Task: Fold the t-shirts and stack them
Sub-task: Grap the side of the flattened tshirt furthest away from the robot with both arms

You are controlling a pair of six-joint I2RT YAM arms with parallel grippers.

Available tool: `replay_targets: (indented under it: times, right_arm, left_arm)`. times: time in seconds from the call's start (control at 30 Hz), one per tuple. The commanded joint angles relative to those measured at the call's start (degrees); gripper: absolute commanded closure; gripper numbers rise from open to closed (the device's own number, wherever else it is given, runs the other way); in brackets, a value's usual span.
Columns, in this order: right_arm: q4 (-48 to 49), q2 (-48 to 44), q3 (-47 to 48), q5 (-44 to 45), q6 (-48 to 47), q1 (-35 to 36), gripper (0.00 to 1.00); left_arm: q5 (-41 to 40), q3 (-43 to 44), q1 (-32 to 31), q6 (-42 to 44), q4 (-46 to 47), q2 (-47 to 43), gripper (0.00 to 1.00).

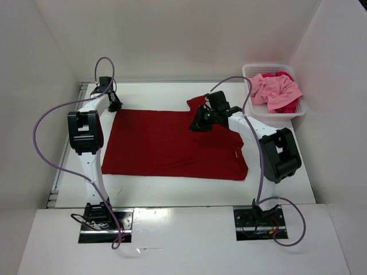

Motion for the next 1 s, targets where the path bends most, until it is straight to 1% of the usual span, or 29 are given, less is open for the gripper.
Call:
replay_targets:
  times: [0.0,0.1,0.17,0.2,0.27,0.33,0.37,0.4,0.43,0.47,0.53,0.6,0.63,0.67,0.73,0.77,0.83,0.87,0.9,0.93,0.97]
  right_arm:
    - [0.7,4.1,9.6,2.8,-1.8,-1.8,0.67]
    - [0.1,7.9,16.9,2.8,-5.7,-3.1,0.6]
    - [-0.4,11.8,20.7,7.3,-7.5,-4.6,0.58]
    - [-0.4,13.1,23.9,9.1,-8.2,-4.6,0.58]
    - [-0.4,17.5,26.9,12.0,-8.7,-7.0,0.56]
    - [-2.1,21.1,32.4,14.0,-9.2,-8.7,0.56]
    - [-3.2,25.3,34.7,14.7,-9.2,-10.2,0.56]
    - [-4.4,27.4,39.8,16.3,-9.2,-10.8,0.55]
    - [-6.8,29.4,42.4,17.6,-9.8,-10.8,0.55]
    - [-8.1,33.4,47.6,18.8,-10.5,-11.3,0.54]
    - [-12.5,37.3,53.0,23.0,-11.1,-11.3,0.54]
    - [-16.2,44.1,62.6,25.8,-11.1,-11.8,0.53]
    - [-16.2,44.1,62.6,26.8,-11.1,-11.8,0.53]
    - [-18.1,45.4,66.5,27.7,-11.1,-12.3,0.52]
    - [-19.8,49.1,70.3,29.0,-11.6,-12.3,0.5]
    - [-20.5,50.0,74.2,29.8,-12.1,-12.3,0.5]
    - [-23.4,53.7,78.8,31.2,-12.8,-12.3,0.49]
    - [-24.6,55.2,84.7,32.5,-13.5,-12.3,0.47]
    - [-27.5,58.7,88.1,33.2,-13.5,-12.3,0.47]
    - [-28.1,59.3,89.6,33.9,-13.5,-12.9,0.46]
    - [-26.7,58.6,88.0,33.9,-14.0,-12.9,0.46]
  left_arm:
    - [0.0,0.5,-0.3,-0.3,-0.7,1.5,0.8]
    - [-0.6,-0.1,-0.3,-0.8,-0.7,0.5,0.87]
    - [-0.6,-2.0,-0.3,-1.4,0.7,-1.4,0.89]
    - [-0.6,-2.5,-0.3,-1.4,0.7,-1.9,0.93]
    - [-0.6,-3.2,-0.3,-2.0,1.2,-2.7,0.96]
    - [-0.6,-4.9,-0.3,-2.5,1.8,-4.5,0.99]
    - [-0.6,-5.8,-0.3,-2.5,2.8,-5.2,1.0]
    - [-0.6,-6.5,-0.3,-2.5,2.8,-5.8,1.0]
    - [-0.6,-7.1,-0.8,-2.5,3.3,-6.4,1.0]
    - [-0.6,-8.0,-0.8,-2.5,3.3,-6.4,1.0]
    - [-0.6,-8.5,-0.8,-2.5,3.3,-6.9,1.0]
    - [-0.6,-9.6,-0.8,-3.1,3.9,-6.9,1.0]
    - [-0.6,-9.6,-0.8,-3.1,3.9,-7.4,1.0]
    - [0.0,-9.6,-0.8,-3.1,3.9,-7.4,1.0]
    - [0.0,-9.6,-0.8,-3.1,3.9,-7.4,1.0]
    - [0.0,-9.6,-0.8,-3.1,3.9,-7.4,1.0]
    - [0.5,-9.6,-0.8,-3.1,3.9,-7.4,1.0]
    - [0.5,-9.6,-0.8,-3.1,3.9,-7.4,1.0]
    - [0.5,-9.6,-0.8,-3.1,3.9,-7.4,1.0]
    - [0.5,-9.6,-0.8,-3.1,3.9,-7.4,1.0]
    - [0.5,-9.0,-0.8,-3.1,3.9,-7.4,1.0]
